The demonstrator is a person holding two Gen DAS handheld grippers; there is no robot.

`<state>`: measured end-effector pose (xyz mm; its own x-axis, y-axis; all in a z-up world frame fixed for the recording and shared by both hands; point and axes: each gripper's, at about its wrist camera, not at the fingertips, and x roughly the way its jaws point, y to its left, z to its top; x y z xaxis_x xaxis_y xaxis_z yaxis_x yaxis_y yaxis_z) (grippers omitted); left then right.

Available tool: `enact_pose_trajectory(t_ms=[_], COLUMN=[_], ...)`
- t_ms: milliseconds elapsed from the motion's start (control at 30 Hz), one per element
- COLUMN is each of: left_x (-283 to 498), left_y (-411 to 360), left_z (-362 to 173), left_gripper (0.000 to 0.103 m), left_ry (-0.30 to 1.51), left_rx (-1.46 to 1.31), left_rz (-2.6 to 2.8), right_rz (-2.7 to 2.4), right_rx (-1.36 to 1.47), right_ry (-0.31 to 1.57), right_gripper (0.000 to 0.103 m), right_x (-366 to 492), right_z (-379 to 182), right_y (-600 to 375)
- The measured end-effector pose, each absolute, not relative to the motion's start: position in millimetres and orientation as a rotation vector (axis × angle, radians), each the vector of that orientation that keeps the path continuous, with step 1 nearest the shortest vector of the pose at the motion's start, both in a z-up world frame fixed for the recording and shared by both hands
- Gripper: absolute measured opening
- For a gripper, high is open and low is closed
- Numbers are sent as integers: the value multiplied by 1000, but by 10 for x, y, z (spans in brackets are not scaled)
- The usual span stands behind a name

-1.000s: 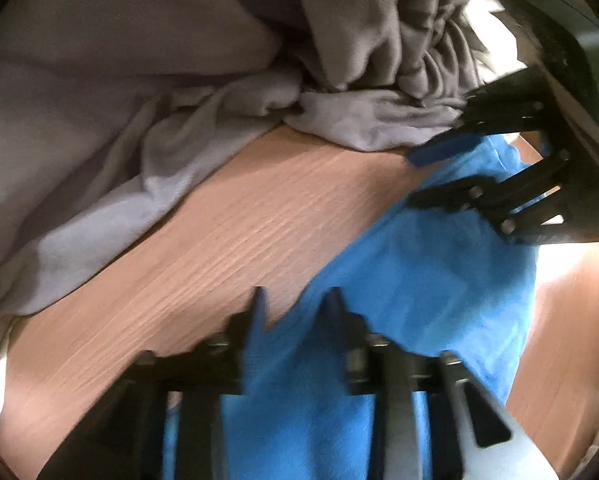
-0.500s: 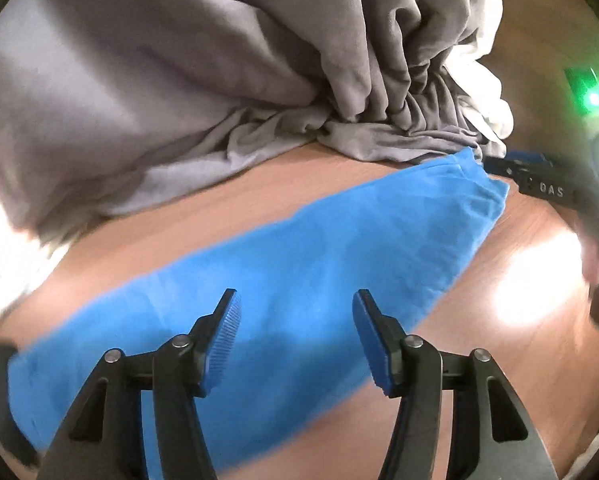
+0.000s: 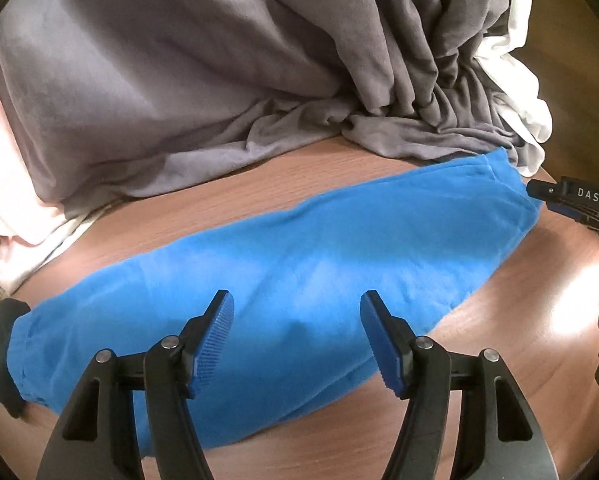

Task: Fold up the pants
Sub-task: 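Open both tools and lift them away from the blue sweatpants strip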

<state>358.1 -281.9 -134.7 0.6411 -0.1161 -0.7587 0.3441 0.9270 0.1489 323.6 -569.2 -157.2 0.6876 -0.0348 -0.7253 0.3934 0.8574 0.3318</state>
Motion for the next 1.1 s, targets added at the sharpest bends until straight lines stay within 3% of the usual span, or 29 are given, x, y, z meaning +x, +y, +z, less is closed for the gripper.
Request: enact_pose_trajectory(t_ms=[300,367,400,467,767,1100], left_x=[3586,3607,3619,3636,3606,3403], left_y=[-2885,-2874,-2864,-2846,-2832,-2976], left_z=[-1464,-1497,-1520,-1564,-1659,-1708], left_gripper=[66,66,66,66,66,73], left_ry=[835,849,860,883,957,972], left_rx=[332,330,326,314,283,297], left_rz=[-253,-248,-245,-242,-277,-343], right_rz=[-222,-197,-189,-198,-222,-430], right_rx=[576,573,565,527,349,283], right_ry=[812,815,817,816,786,908], right_gripper=[48,38,37,17,15,14], right_x=[3416,3435,3446,3467,3133,2877], right_z=[-1768,-1766,-1760,-1713,-1197,-1440], right_y=[-5762,-5743,-5730,-5696,-5483,-5758])
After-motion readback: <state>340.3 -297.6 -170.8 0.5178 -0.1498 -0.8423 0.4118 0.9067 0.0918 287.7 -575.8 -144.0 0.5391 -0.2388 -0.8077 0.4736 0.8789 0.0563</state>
